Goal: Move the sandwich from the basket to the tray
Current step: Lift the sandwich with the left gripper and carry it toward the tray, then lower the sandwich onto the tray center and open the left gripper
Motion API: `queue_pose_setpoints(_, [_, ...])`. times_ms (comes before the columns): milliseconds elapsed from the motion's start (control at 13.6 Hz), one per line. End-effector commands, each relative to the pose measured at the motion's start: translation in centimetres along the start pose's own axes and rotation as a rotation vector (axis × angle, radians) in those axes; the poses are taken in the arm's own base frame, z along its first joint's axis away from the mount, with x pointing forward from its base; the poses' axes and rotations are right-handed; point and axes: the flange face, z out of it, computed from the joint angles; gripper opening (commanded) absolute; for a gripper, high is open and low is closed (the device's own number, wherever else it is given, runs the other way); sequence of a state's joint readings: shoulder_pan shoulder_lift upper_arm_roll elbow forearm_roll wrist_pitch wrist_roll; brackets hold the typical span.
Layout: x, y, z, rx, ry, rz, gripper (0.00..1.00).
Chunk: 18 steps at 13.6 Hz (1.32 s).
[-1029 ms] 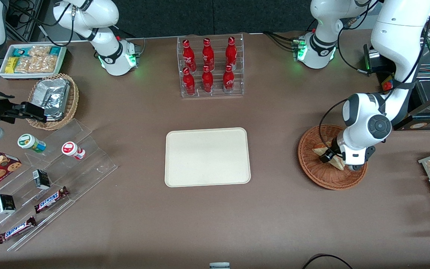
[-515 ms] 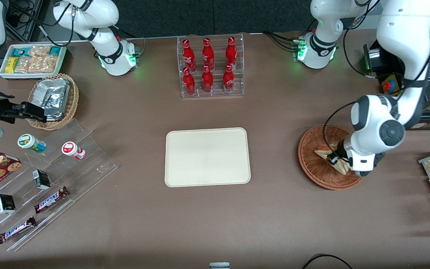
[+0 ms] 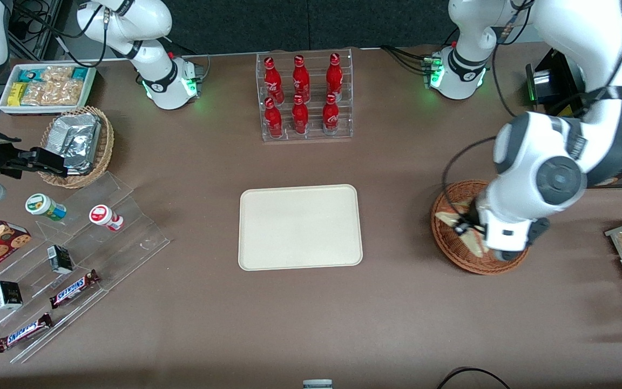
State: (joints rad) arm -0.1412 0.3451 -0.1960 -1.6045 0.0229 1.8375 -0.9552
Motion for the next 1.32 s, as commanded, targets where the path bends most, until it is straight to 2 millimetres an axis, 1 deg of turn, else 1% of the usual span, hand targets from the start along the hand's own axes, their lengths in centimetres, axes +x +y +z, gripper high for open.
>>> queue_pose_setpoints(0, [-4.7,4.9,-0.5,-0.002,0.002,0.019,0.01])
queue_pose_setpoints(74, [-6.5,6.6,0.1,0.002,0.000,0.026,0.01])
queue_pose_setpoints(221, [-11.1,10.5,1.2,0.003,0.001,0.091,0.01])
queue_pose_setpoints(441, [-15.8,14.9,3.6,0.002,-0.003,0.176,0.01])
queue_pose_setpoints(515, [-16.7,16.3,4.2,-0.005,-0.001,0.197,0.01])
queue_pose_setpoints(662, [-19.9,19.3,6.2,-0.004,0.000,0.262,0.00])
queue_pose_setpoints(735, [-21.1,20.4,7.3,-0.006,0.001,0.296,0.00])
queue_pose_setpoints(882, [-22.8,22.2,9.3,-0.025,0.013,0.348,0.00])
queue_pose_setpoints(956, [-23.7,22.8,10.2,-0.042,0.018,0.390,0.00])
queue_pose_setpoints(1029, [-24.3,23.3,10.9,-0.051,0.022,0.439,0.00])
queue_pose_setpoints(1250, [-24.8,24.2,13.3,-0.082,0.034,0.603,0.01])
